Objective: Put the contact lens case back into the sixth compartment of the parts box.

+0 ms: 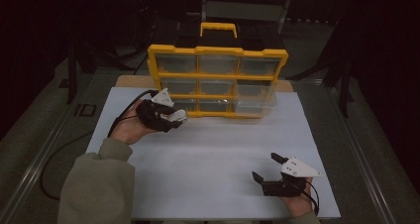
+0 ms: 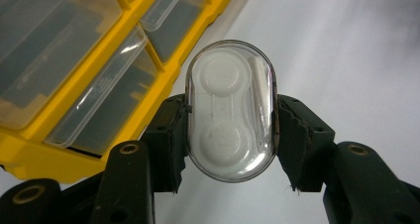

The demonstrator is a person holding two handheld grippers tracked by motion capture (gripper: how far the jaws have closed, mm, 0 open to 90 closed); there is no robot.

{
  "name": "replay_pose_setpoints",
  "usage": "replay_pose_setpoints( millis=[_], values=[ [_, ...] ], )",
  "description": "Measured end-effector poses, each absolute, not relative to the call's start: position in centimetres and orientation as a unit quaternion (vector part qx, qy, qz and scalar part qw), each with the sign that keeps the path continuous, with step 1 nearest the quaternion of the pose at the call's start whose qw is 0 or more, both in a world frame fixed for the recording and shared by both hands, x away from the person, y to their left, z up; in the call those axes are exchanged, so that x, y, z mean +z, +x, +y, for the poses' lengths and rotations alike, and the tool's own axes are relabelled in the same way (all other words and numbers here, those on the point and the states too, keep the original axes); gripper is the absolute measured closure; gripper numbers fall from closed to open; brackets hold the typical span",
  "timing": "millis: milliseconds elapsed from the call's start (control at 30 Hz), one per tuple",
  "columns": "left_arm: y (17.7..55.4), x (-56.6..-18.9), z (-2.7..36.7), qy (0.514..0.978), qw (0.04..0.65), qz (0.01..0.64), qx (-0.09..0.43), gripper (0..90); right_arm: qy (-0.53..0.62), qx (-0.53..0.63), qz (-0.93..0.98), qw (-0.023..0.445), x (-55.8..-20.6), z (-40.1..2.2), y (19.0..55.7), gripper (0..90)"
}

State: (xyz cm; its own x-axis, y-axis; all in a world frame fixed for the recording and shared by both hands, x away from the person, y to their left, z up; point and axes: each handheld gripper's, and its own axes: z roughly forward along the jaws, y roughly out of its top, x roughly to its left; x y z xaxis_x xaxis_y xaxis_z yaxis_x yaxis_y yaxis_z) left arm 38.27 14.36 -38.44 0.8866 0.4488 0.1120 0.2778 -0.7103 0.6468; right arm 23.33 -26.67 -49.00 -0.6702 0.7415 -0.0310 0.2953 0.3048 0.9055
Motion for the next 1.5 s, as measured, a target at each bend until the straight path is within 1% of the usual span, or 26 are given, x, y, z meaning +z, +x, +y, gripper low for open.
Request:
replay_pose_setpoints(
  millis=[1500],
  values=[
    [40.6, -34.0, 13.6, 0.906, 0.341, 0.187, 0.167, 49.4, 0.338, 0.488, 0.771, 0.229, -49.0, -26.9, 23.3, 7.8]
  ],
)
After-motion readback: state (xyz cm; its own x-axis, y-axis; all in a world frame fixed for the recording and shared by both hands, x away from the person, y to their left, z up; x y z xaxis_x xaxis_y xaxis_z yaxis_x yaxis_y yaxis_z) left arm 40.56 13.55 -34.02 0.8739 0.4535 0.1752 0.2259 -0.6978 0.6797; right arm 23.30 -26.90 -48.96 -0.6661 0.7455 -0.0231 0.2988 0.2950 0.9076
